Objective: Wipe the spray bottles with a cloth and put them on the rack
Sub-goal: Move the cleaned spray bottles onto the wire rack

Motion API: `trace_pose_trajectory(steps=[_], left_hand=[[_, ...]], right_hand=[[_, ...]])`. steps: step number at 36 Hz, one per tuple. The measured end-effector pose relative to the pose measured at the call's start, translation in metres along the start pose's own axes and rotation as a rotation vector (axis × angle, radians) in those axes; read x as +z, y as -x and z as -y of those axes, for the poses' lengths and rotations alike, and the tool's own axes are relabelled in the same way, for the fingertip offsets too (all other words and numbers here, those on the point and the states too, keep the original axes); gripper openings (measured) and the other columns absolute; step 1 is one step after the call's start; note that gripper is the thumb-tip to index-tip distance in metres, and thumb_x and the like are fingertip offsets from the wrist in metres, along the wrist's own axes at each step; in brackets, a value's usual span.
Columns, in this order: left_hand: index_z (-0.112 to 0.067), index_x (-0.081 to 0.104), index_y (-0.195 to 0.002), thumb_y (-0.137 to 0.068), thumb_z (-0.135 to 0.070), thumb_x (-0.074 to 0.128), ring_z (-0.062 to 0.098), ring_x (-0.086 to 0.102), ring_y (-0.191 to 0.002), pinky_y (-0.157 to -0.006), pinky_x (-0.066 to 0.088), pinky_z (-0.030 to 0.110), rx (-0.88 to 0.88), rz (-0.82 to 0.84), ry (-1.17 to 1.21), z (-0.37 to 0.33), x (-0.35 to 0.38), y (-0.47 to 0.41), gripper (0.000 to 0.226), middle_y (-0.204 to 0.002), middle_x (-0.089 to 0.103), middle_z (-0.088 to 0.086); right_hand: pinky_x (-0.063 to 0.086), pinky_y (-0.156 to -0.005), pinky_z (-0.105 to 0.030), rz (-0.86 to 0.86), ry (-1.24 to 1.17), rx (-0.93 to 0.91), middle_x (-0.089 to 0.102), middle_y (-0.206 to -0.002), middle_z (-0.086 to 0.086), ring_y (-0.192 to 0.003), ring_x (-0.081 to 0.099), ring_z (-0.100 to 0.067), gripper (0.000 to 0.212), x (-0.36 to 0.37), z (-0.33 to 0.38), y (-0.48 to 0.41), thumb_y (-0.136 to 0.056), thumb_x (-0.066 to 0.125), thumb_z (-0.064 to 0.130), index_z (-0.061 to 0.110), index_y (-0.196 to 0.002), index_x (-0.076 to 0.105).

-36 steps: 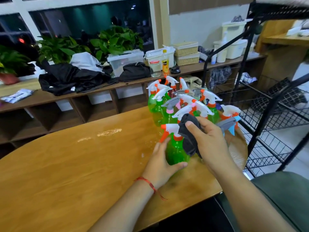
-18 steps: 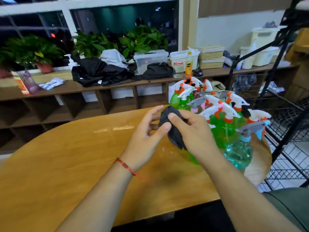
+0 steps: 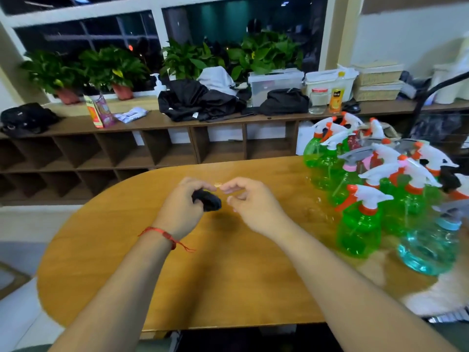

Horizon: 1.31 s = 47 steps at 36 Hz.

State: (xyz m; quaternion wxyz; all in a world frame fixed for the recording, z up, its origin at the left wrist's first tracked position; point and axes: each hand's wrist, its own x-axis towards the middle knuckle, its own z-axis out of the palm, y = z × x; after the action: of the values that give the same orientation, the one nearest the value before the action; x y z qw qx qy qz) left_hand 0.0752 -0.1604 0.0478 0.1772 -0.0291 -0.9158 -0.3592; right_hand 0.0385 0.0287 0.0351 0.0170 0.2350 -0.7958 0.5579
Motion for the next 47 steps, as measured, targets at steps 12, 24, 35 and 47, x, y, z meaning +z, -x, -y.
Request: trace_pose_trajectory(steps=[12, 24, 35, 47], left_hand=[[-0.043, 0.07, -0.107, -0.093, 0.004, 0.056, 0.009, 0.061, -0.117, -0.099, 0.054, 0.046, 0.135, 0.134, 0.244, -0.047, 0.071, -0.014, 0.051, -0.12, 0.06, -0.015], [-0.03, 0.074, -0.113, -0.086, 0.003, 0.059, 0.008, 0.057, -0.106, -0.085, 0.038, 0.004, 0.449, 0.265, 0.235, -0.158, 0.142, -0.01, 0.045, -0.115, 0.061, -0.01], [-0.033, 0.073, -0.105, -0.084, 0.003, 0.059, 0.004, 0.059, -0.098, -0.083, 0.041, 0.011, 0.428, 0.235, 0.207, -0.165, 0.159, 0.003, 0.044, -0.106, 0.059, -0.022], [-0.022, 0.071, -0.098, -0.08, -0.005, 0.05, 0.016, 0.057, -0.099, -0.093, 0.044, 0.025, 0.59, 0.053, 0.215, -0.237, 0.177, 0.01, 0.032, -0.103, 0.06, -0.009]], right_hand=[[0.054, -0.076, -0.017, -0.207, 0.063, 0.009, 0.074, -0.102, 0.016, -0.079, 0.068, 0.002, 0.019, -0.083, 0.004, 0.038, -0.098, 0.07, 0.01, 0.025, -0.108, 0.077], [0.062, -0.084, -0.053, -0.516, 0.084, 0.079, 0.075, -0.106, 0.016, -0.088, 0.074, -0.011, 0.026, -0.185, -0.003, 0.123, -0.098, 0.072, 0.012, 0.037, -0.105, 0.075], [0.063, -0.085, -0.051, -0.582, 0.067, 0.059, 0.074, -0.109, 0.017, -0.091, 0.073, -0.01, 0.03, -0.199, -0.008, 0.144, -0.099, 0.069, 0.009, 0.038, -0.109, 0.073], [0.06, -0.081, -0.03, -0.743, 0.125, 0.106, 0.076, -0.102, 0.013, -0.09, 0.072, -0.003, 0.027, -0.257, -0.019, 0.179, -0.098, 0.067, 0.005, 0.028, -0.109, 0.076]])
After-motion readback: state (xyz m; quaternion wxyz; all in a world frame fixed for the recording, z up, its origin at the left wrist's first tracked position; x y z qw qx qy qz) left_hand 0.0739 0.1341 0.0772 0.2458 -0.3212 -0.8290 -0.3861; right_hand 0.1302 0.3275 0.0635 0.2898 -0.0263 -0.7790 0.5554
